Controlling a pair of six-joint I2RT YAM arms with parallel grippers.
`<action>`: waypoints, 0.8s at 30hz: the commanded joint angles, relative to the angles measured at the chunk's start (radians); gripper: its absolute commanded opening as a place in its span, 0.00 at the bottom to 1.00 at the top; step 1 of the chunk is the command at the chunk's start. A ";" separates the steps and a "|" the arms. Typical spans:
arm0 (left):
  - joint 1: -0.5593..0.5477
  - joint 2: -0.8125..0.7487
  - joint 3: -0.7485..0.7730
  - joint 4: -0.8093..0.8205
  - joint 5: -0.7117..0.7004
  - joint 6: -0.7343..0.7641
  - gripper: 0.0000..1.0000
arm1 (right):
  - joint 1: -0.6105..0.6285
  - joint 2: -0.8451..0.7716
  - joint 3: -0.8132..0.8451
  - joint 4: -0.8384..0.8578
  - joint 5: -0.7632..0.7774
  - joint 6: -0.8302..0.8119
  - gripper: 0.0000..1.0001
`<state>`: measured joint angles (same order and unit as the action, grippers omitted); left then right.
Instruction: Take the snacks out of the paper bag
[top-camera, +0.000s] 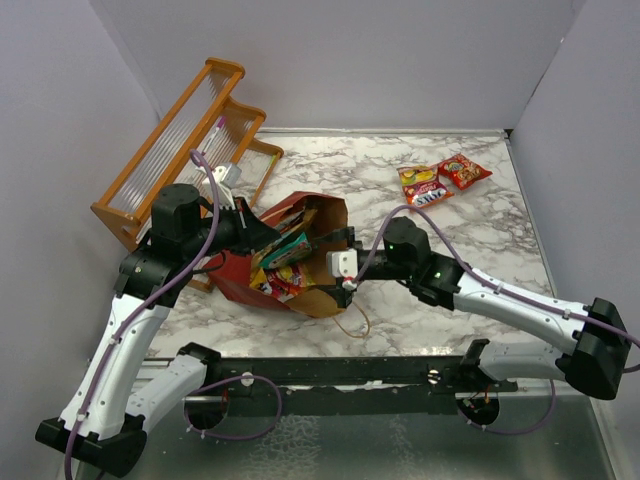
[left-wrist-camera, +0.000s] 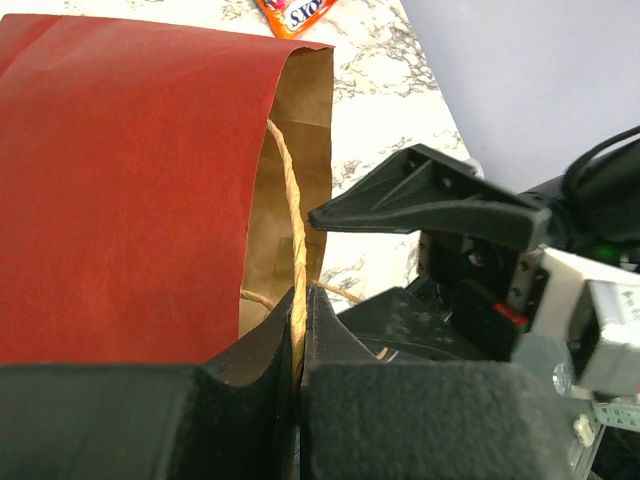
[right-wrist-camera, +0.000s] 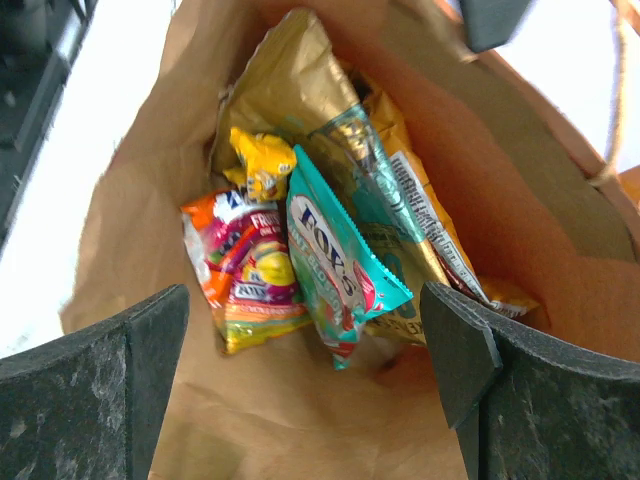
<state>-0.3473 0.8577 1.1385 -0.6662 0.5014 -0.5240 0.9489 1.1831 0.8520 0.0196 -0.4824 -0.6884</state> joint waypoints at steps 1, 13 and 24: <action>-0.004 -0.020 0.015 0.007 -0.020 0.005 0.00 | 0.004 0.066 -0.017 0.125 0.055 -0.277 0.99; -0.003 -0.006 0.023 0.013 -0.004 0.010 0.00 | 0.003 0.311 0.106 0.072 0.133 -0.419 0.95; -0.003 -0.002 0.009 0.022 0.007 0.012 0.00 | 0.002 0.431 0.190 0.050 0.140 -0.465 0.88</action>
<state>-0.3473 0.8566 1.1385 -0.6636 0.5003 -0.5232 0.9489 1.5673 0.9852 0.0647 -0.3580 -1.1202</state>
